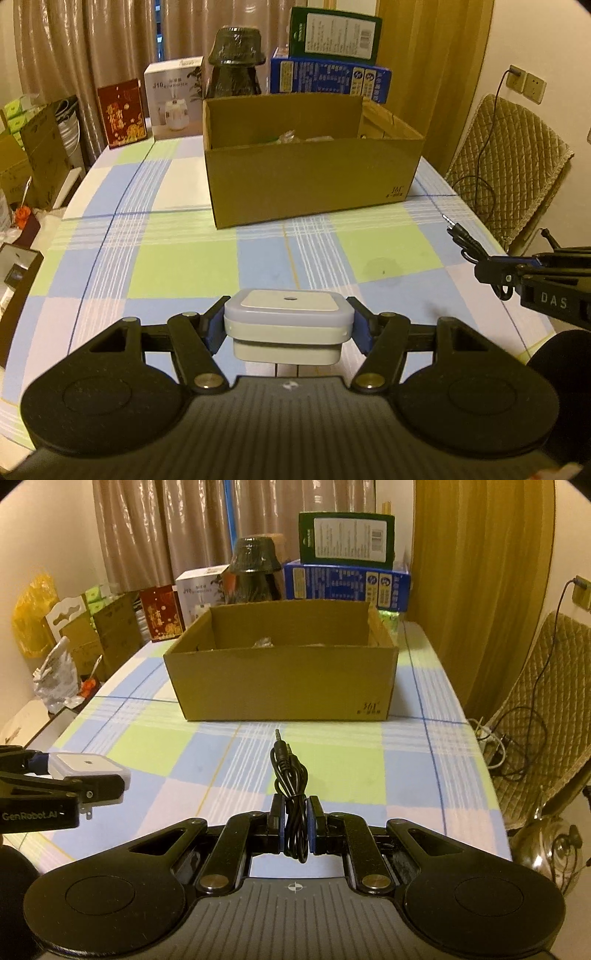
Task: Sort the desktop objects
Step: 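Lift and carry the plug adapter and cable over the cardboard box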
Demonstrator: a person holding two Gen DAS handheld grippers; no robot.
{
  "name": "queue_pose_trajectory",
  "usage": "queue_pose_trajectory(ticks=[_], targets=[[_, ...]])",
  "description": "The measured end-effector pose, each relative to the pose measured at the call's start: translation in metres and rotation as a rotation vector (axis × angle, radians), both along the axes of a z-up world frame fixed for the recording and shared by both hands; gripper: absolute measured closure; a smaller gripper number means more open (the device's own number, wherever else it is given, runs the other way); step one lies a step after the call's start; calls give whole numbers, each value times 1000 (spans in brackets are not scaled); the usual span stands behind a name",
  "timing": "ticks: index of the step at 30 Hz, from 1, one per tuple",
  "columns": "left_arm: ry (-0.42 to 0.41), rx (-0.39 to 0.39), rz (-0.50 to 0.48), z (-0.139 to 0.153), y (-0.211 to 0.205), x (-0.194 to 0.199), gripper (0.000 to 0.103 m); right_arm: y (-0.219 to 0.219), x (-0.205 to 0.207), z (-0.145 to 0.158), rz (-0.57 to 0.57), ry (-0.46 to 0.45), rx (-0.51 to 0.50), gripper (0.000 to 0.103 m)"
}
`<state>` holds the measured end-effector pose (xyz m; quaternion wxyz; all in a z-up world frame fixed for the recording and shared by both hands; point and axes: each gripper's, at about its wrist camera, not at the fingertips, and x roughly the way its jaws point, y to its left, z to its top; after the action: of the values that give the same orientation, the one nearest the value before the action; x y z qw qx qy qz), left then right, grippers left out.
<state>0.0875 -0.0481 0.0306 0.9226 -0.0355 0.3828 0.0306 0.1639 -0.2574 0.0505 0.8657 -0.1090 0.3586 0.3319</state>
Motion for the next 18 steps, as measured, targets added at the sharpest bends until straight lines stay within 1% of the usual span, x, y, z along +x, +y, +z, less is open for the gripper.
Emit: queue_pose_trajectory(ticks=[5, 9, 12, 16, 18], targets=[[-22, 8, -15, 16, -3, -2, 43, -8, 8, 11, -12, -9, 1, 95], [-29, 1, -17, 26, 3, 4, 43, -8, 22, 25, -10, -26, -1, 95], [-42, 10, -21, 35, 7, 16, 43, -1, 36, 38, 11, -31, 6, 95], [-56, 11, -38, 50, 15, 39, 43, 8, 60, 56, 51, 2, 43, 95], [-58, 10, -47, 57, 20, 53, 43, 16, 72, 65, 73, 9, 42, 95]])
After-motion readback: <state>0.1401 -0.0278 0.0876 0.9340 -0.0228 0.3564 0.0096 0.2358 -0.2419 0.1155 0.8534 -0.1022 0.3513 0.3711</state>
